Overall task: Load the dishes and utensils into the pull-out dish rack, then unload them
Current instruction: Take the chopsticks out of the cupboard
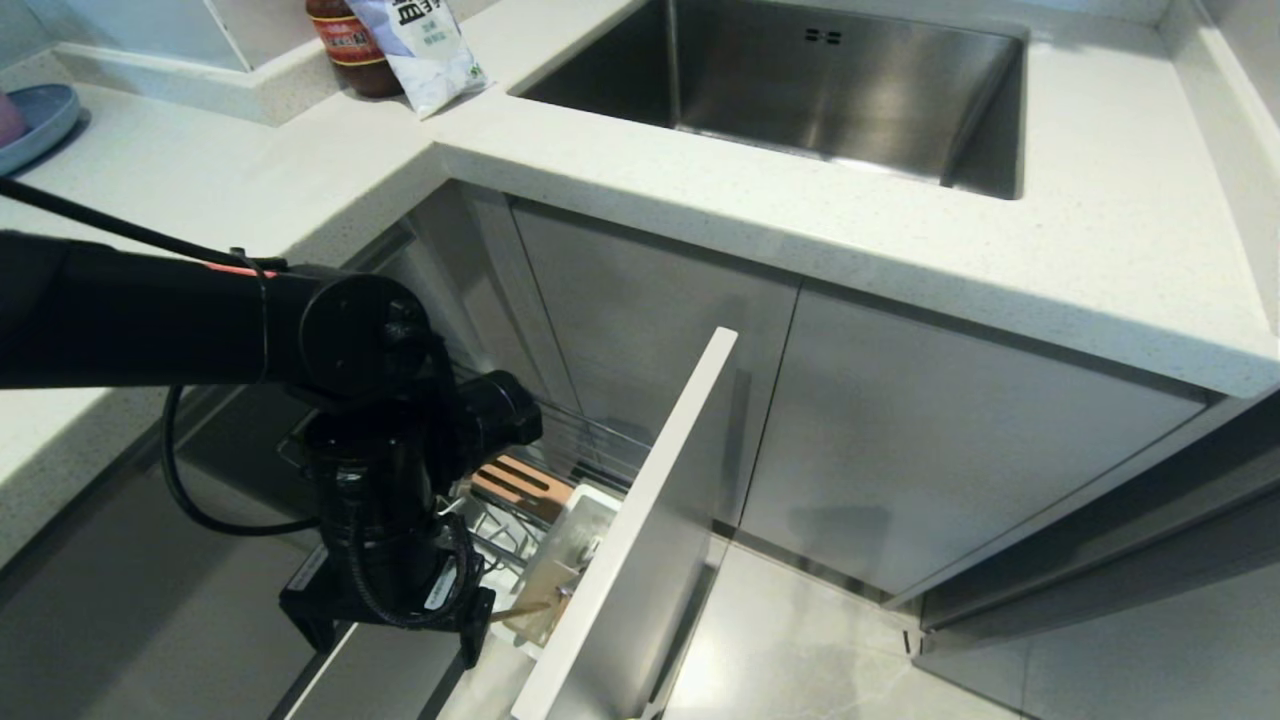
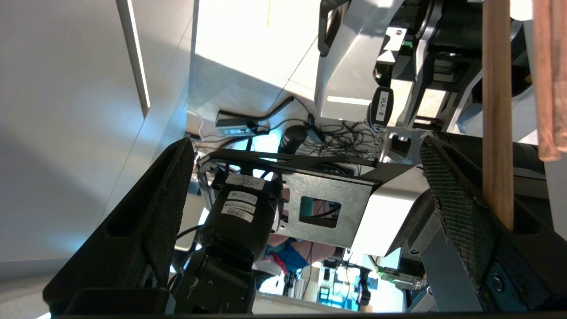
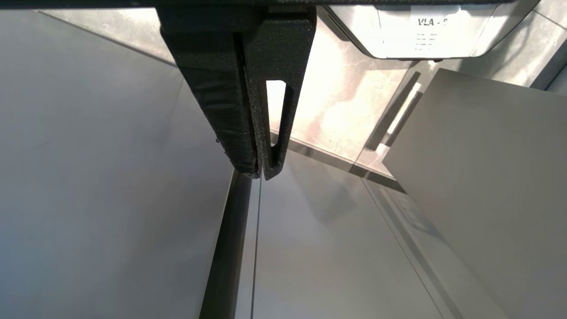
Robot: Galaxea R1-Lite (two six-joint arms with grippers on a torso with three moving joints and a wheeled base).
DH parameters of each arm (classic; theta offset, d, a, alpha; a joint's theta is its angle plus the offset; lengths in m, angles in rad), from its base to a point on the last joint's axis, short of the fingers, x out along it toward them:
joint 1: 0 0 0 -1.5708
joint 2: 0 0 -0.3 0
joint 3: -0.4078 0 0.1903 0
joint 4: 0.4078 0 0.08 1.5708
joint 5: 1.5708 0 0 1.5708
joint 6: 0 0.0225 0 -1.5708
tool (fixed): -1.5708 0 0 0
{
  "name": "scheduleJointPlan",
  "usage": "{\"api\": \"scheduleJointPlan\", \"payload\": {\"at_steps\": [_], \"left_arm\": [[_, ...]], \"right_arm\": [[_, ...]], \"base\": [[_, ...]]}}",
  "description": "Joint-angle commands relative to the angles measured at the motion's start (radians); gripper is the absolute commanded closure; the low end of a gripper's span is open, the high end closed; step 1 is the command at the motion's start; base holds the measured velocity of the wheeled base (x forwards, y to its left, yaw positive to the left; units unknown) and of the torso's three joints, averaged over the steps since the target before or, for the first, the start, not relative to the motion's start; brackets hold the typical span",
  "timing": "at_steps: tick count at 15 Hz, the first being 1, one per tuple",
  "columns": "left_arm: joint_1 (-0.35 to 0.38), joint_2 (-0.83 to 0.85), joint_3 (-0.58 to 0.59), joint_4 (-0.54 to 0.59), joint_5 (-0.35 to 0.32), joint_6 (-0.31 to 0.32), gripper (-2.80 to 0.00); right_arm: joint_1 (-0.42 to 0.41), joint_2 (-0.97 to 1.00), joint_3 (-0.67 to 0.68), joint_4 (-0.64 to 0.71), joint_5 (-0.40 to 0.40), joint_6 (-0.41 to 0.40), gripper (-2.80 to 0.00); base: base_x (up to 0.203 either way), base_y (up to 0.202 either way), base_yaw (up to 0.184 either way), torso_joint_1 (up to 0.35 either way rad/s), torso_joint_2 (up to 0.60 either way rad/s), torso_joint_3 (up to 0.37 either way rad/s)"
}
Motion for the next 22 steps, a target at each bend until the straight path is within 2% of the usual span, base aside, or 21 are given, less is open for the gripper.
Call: {"api": "scheduleJointPlan", "payload": {"at_steps": [1,7,11,15,19,22], "left_arm": [[-0.003,-0.026,0.0,0.007,0.002,-0.003,-2.8],[-0.032,-0.106,-0.009,0.007,-0.01,-0.004,-2.8],[-0.059,-0.133,-0.019,0.024,-0.057,-0.003,-2.8],[-0.066,-0.168,-0.043,0.066,-0.056,-0.003,-2.8],[-0.066,-0.192,-0.044,0.068,-0.05,-0.003,-2.8],[-0.073,-0.192,-0.063,0.043,-0.07,-0.006,-2.8]], "right_arm": [[0.0,-0.002,0.001,0.0,0.0,0.001,0.0],[0.0,-0.002,0.001,0.0,0.0,0.0,0.0],[0.0,-0.002,0.001,0.0,0.0,0.001,0.0],[0.0,-0.002,0.002,0.0,0.0,0.0,0.0],[0.0,-0.002,0.001,0.0,0.0,0.0,0.0],[0.0,-0.002,0.001,0.0,0.0,0.0,0.0]], "base": [[0.0,0.0,0.0,0.0,0.0,0.0],[0.0,0.0,0.0,0.0,0.0,0.0],[0.0,0.0,0.0,0.0,0.0,0.0],[0.0,0.0,0.0,0.0,0.0,0.0],[0.0,0.0,0.0,0.0,0.0,0.0],[0.0,0.0,0.0,0.0,0.0,0.0]]}}
